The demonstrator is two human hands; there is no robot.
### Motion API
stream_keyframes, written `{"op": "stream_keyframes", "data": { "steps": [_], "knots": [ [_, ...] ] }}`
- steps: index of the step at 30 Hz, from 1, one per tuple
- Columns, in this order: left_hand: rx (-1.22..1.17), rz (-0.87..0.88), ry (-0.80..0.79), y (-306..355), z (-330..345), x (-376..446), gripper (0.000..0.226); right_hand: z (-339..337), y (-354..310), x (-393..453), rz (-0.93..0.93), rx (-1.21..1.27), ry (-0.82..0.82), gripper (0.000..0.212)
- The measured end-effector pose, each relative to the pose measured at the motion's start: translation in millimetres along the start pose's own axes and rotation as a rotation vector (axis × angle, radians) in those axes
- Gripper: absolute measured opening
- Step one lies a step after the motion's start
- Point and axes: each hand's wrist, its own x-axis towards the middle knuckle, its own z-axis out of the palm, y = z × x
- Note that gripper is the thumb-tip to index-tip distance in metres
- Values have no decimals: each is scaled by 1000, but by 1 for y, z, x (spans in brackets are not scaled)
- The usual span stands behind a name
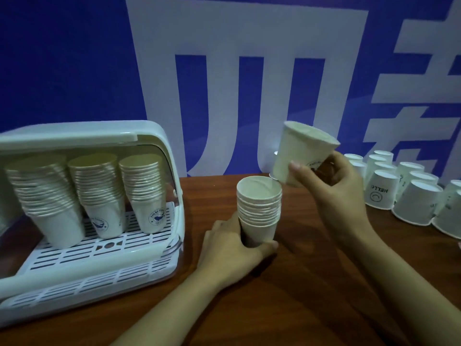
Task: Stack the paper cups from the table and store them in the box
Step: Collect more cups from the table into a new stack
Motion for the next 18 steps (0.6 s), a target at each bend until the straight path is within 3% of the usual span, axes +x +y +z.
{"op": "stream_keyframes", "data": {
  "steps": [3, 7, 12, 16, 18],
  "knots": [
    [4, 26, -4, 0, 2, -1, 58, -1, -13, -3, -20, 44, -40, 41],
    [-23, 49, -13, -1, 3, 1, 60, 8, 1, -9, 25, -178, -194, 44],
    [6, 45, 25, 1, 3, 2, 59, 11, 11, -13, 40, -247, -189, 44],
    [51, 7, 16, 2, 1, -1, 49, 12, 15, -14, 45, -243, -196, 62],
    [64, 1, 9, 3, 1, -2, 50, 14, 15, -14, 53, -189, -195, 60]
  ]
}}
